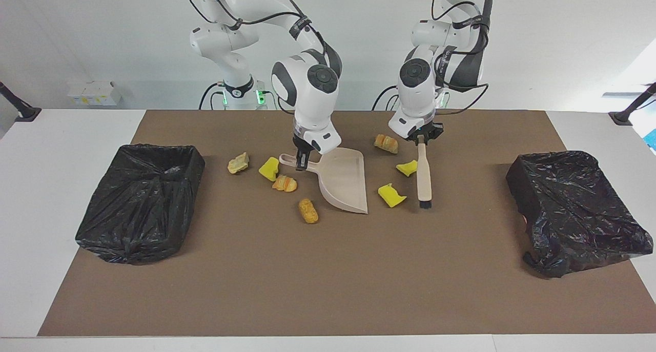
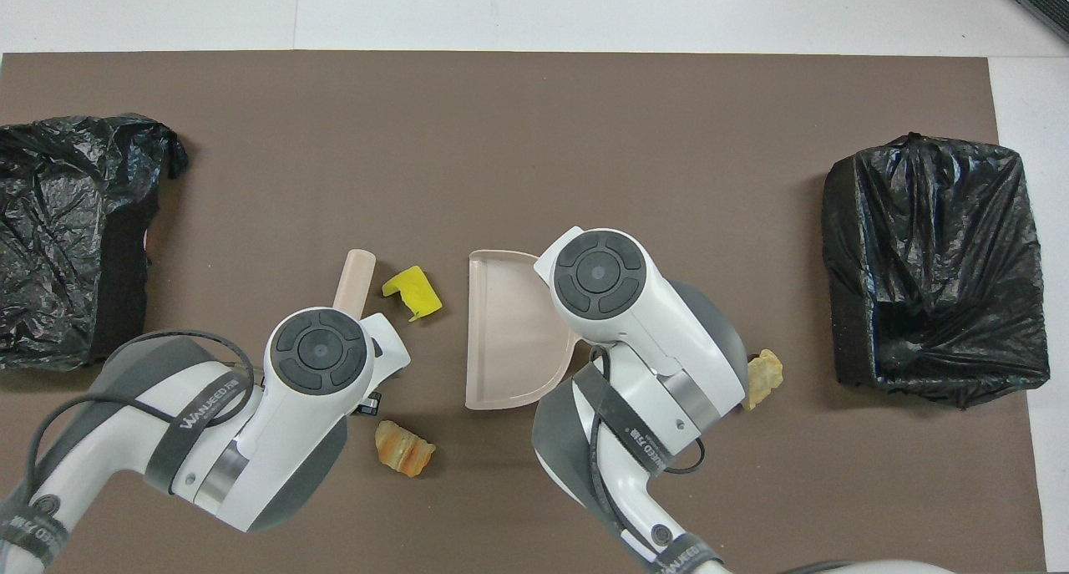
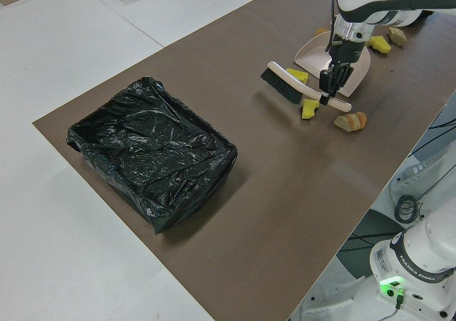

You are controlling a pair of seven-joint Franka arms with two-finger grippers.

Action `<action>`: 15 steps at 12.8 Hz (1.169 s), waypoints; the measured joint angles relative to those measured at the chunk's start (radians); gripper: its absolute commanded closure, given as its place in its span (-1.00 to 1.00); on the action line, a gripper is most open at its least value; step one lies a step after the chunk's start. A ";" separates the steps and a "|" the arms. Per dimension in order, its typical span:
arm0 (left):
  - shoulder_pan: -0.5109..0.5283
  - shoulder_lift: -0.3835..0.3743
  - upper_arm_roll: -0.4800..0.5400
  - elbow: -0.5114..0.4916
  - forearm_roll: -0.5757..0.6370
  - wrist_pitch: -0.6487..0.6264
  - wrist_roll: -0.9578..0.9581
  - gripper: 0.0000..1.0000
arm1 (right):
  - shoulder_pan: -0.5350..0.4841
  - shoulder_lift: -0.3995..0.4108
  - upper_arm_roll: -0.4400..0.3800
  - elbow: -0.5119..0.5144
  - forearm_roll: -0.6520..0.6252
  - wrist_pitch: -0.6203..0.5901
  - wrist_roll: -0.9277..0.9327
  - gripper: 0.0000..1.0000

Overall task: Sweep and dump trash in bin
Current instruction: 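Sweep yellow sponges and crumbs into the dustpan with the left gripper's brush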

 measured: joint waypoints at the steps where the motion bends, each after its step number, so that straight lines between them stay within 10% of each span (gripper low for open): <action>1: 0.000 -0.005 -0.001 0.001 -0.001 -0.047 -0.061 1.00 | 0.000 0.000 0.000 -0.001 0.000 0.000 0.000 1.00; 7: -0.020 -0.036 -0.008 -0.008 -0.214 -0.167 -0.371 1.00 | 0.000 0.000 0.000 -0.002 0.000 0.001 0.000 1.00; 15: -0.021 -0.017 -0.003 -0.079 -0.314 0.131 -0.373 1.00 | 0.000 -0.001 0.000 -0.006 0.000 0.003 0.000 1.00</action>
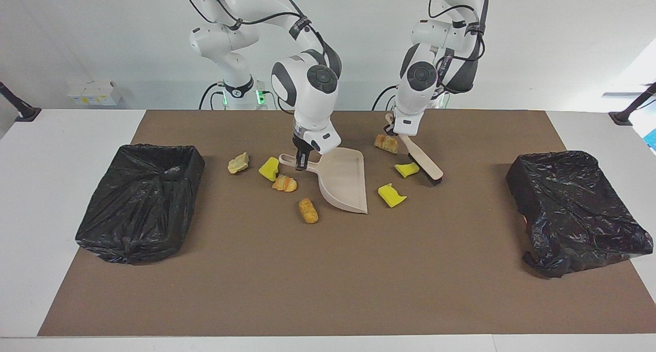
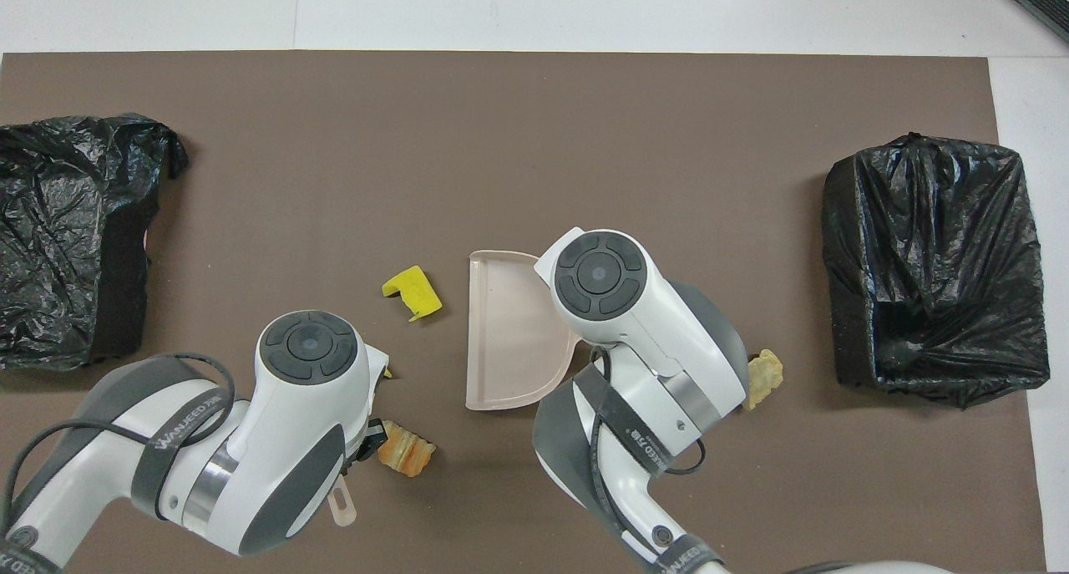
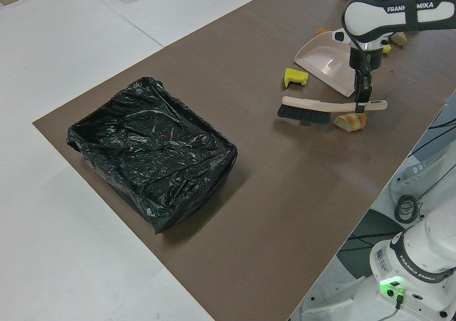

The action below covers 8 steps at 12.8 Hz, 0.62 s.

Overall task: Sweep and dump trash in bin
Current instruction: 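Sweep yellow sponges and crumbs into the dustpan with the left gripper's brush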

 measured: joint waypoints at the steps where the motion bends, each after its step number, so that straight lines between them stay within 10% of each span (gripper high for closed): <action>1: 0.000 0.008 0.002 0.002 0.000 0.029 0.058 1.00 | 0.000 0.000 0.000 -0.001 0.000 0.001 0.000 1.00; 8: -0.034 0.018 -0.004 0.007 -0.004 0.071 0.520 1.00 | 0.000 0.000 0.000 -0.002 0.000 0.003 0.000 1.00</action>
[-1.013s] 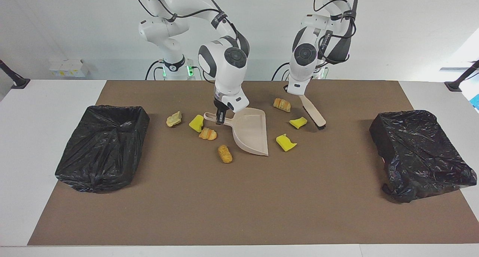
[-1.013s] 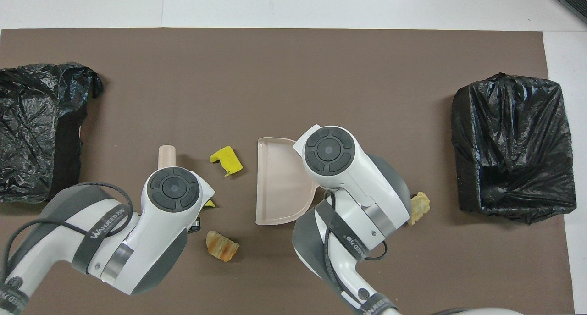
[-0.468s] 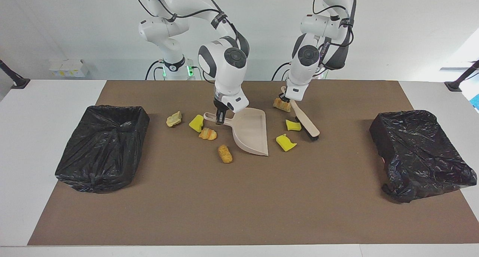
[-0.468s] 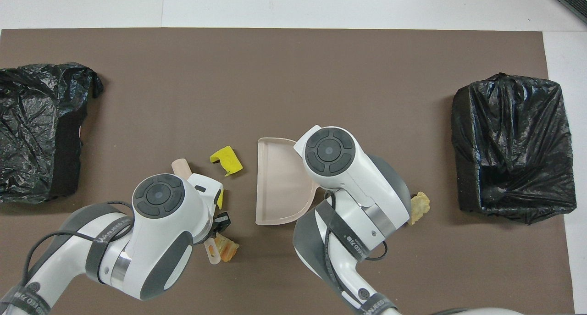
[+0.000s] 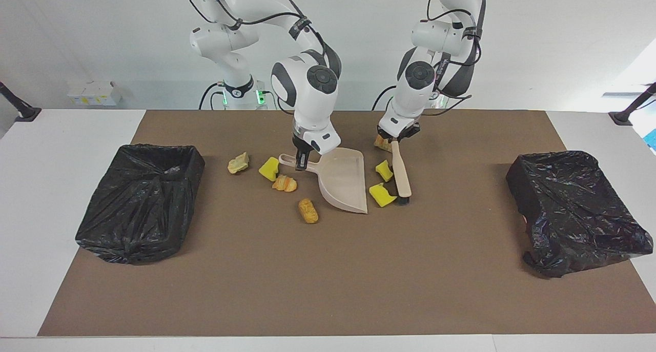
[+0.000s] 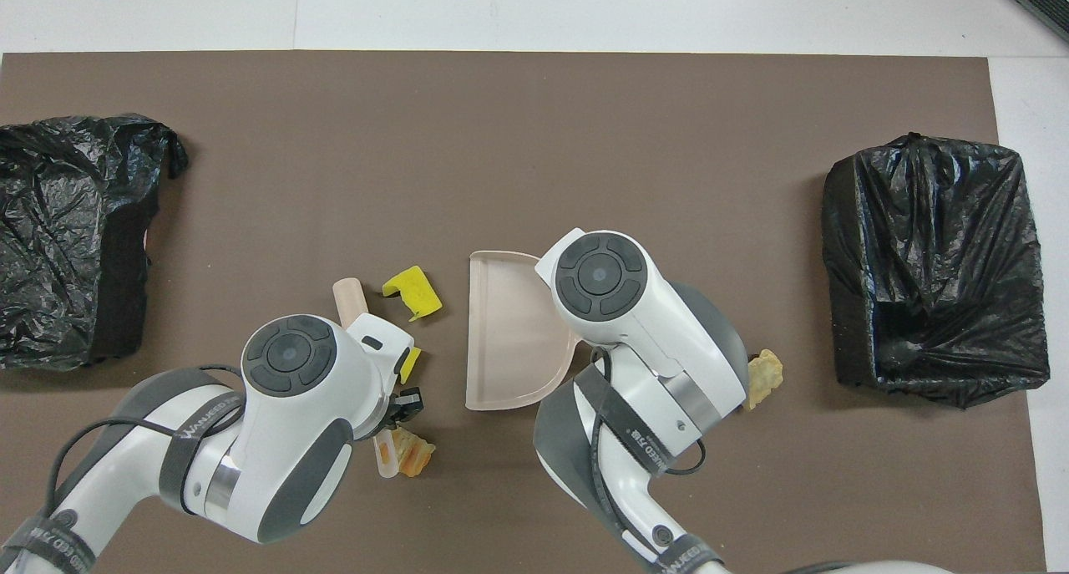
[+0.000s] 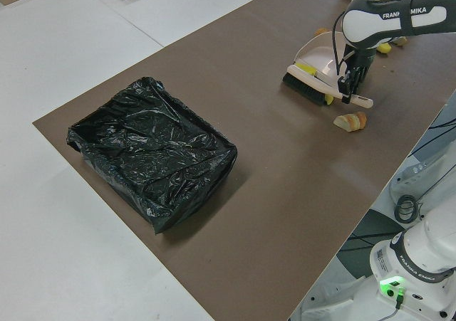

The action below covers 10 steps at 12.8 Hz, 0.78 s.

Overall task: Sweep and dump trash in bin
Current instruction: 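Sweep yellow sponges and crumbs into the dustpan with the left gripper's brush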

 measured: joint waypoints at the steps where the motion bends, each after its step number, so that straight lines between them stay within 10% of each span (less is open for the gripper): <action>1: -0.020 0.000 -0.001 0.001 0.000 0.002 0.041 1.00 | 0.000 0.000 0.000 0.000 0.000 0.000 0.000 1.00; 10: -0.148 -0.009 0.015 0.147 -0.001 -0.079 -0.003 1.00 | -0.001 0.000 0.000 -0.001 0.000 0.002 0.000 1.00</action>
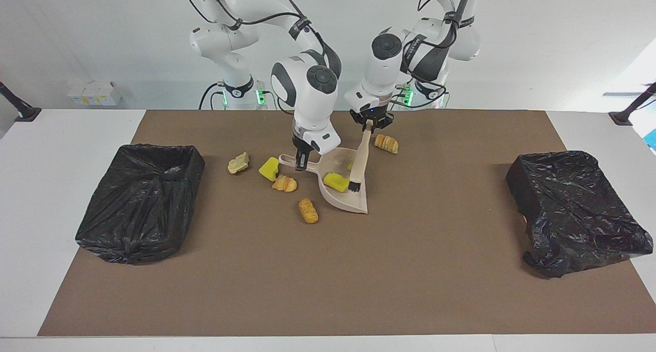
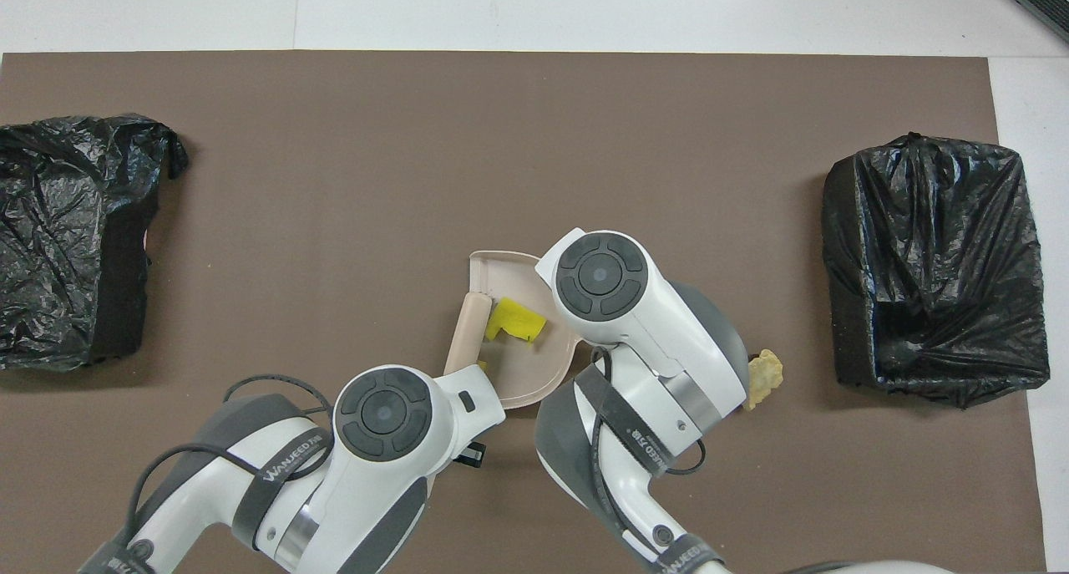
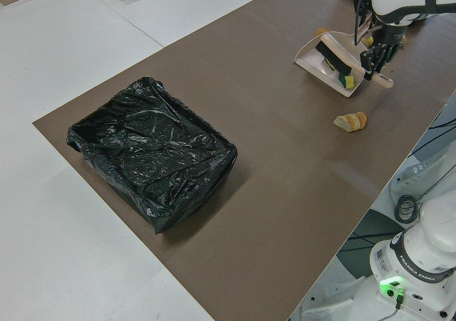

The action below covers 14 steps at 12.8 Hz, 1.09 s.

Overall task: Sweep and dump trash in bin
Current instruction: 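Sweep yellow sponges and crumbs into the dustpan with the left gripper's brush, then sweep more crumbs into the dustpan with the brush in the left gripper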

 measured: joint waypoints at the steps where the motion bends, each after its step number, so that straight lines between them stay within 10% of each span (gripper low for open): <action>1: 0.008 -0.011 0.006 0.022 0.000 -0.073 -0.045 1.00 | 0.000 0.000 0.000 0.000 0.000 0.000 0.000 1.00; 7: 0.025 -0.101 0.006 0.011 -0.004 -0.340 -0.482 1.00 | 0.000 0.000 0.000 0.000 0.000 0.001 0.000 1.00; 14: -0.031 -0.180 -0.010 -0.212 -0.140 -0.188 -0.938 1.00 | 0.000 0.000 0.000 -0.001 0.000 0.002 0.000 1.00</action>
